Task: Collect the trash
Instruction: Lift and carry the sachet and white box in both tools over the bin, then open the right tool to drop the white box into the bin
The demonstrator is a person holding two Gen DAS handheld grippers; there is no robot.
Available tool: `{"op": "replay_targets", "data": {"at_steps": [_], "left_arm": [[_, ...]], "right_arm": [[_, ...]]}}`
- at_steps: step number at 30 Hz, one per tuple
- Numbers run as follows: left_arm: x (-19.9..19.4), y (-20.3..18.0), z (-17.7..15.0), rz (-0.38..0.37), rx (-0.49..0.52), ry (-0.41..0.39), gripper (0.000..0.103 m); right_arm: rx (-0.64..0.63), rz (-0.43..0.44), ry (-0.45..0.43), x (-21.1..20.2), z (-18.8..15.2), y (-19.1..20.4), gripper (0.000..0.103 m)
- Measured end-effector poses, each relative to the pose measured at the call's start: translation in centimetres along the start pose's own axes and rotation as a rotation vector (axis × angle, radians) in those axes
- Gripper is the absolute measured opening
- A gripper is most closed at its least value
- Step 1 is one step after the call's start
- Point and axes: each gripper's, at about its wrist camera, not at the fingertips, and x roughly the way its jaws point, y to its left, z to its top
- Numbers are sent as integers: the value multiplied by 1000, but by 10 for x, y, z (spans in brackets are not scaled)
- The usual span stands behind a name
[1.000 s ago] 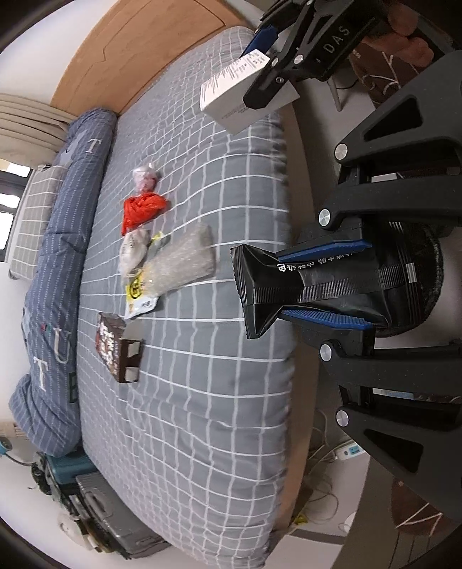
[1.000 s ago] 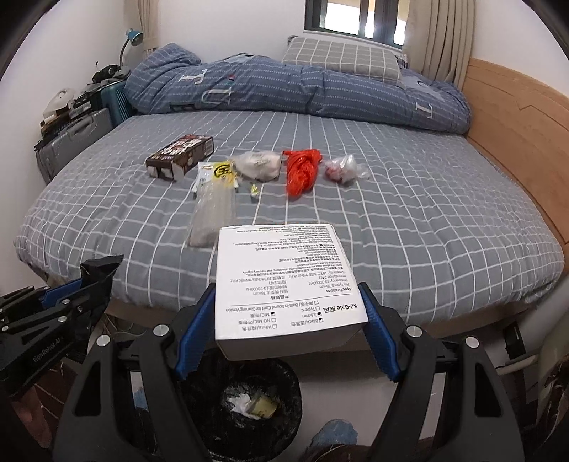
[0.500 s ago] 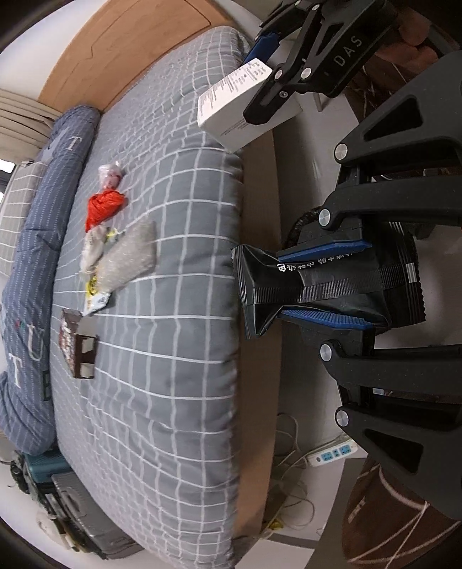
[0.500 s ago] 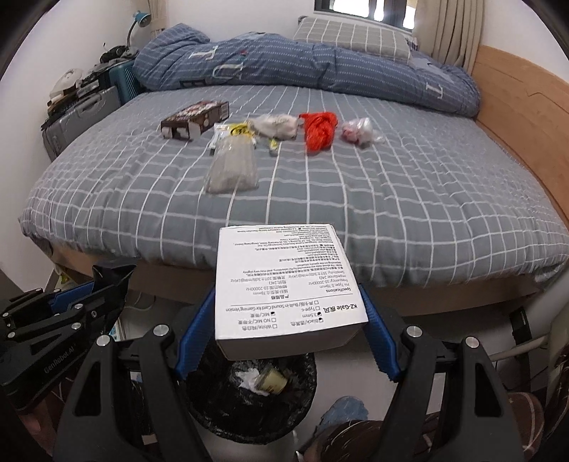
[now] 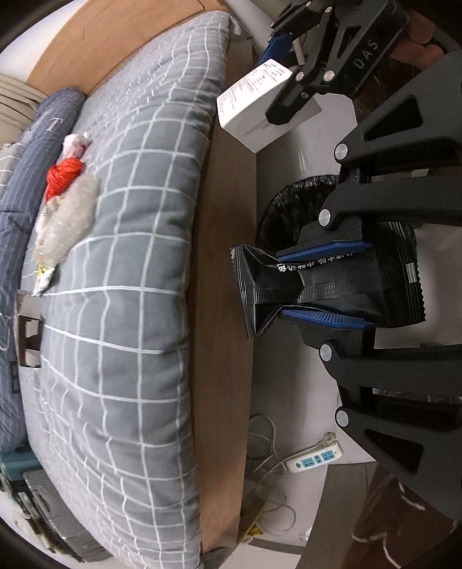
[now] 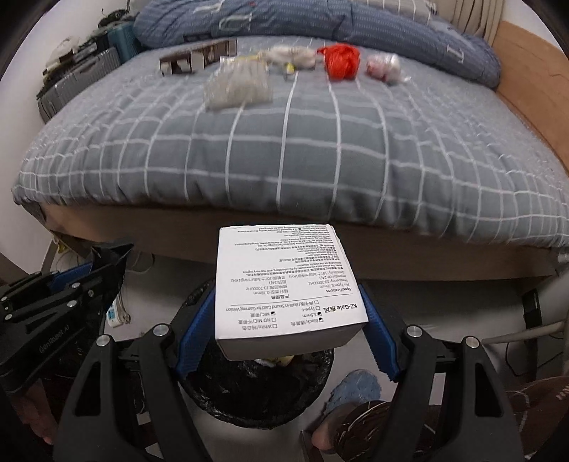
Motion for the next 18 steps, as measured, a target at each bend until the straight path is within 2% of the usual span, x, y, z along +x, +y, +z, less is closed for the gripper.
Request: {"op": "replay_targets", "data": {"at_steps": [6,18], "left_arm": [[25,5,-2,8,-1,36,26],[36,50,-14,49,-65,75,26]], "right_arm": [[-15,-7,64,28,-7,5,73],[-64,25,144,61,-17,31,70]]}}
